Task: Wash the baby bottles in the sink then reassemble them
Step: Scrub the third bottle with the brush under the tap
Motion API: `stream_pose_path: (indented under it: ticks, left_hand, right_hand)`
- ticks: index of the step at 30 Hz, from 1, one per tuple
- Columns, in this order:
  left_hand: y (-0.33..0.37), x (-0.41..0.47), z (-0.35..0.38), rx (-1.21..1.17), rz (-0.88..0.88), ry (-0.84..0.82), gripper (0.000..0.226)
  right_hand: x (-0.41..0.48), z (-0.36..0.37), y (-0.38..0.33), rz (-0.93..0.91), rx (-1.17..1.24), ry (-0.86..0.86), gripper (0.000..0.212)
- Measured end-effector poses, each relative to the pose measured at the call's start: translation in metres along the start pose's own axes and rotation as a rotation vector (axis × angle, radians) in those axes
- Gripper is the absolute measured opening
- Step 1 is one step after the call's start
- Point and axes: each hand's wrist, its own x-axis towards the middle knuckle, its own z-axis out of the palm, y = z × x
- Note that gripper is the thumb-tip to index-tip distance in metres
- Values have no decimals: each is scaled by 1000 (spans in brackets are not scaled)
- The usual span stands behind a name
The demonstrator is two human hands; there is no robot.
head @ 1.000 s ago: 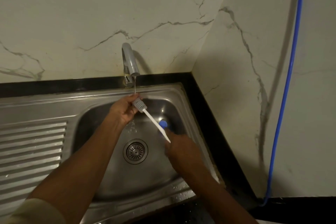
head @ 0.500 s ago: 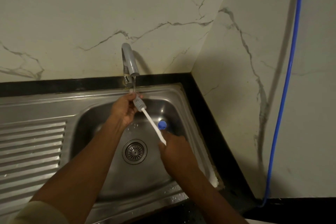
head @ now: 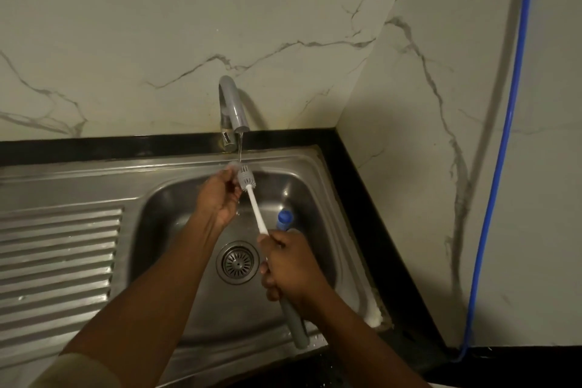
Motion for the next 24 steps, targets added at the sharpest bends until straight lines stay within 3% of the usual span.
stream_pose_path:
  ticks: [5, 10, 14, 16, 21, 24]
  left_hand:
    - [-3, -8, 11, 53, -95, -17, 12]
    - [10, -3, 12, -149, -115, 57, 14]
    - [-2, -9, 20, 49, -140, 67, 16]
    - [-1, -13, 26, 27, -133, 67, 13]
    - [5, -1, 20, 21, -152, 80, 31]
    - [-7, 1, 23, 83, -157, 63, 27]
  right_hand:
    - [20, 5, -9, -41, -16, 123, 22]
    - [-2, 17, 6, -17, -76, 50, 24]
    - [23, 13, -2, -56, -81, 182, 24]
    - [26, 14, -5, -89, -124, 167, 23]
    - [9, 13, 12, -155, -389, 144, 28]
    - [32, 8, -5, -145, -243, 192, 26]
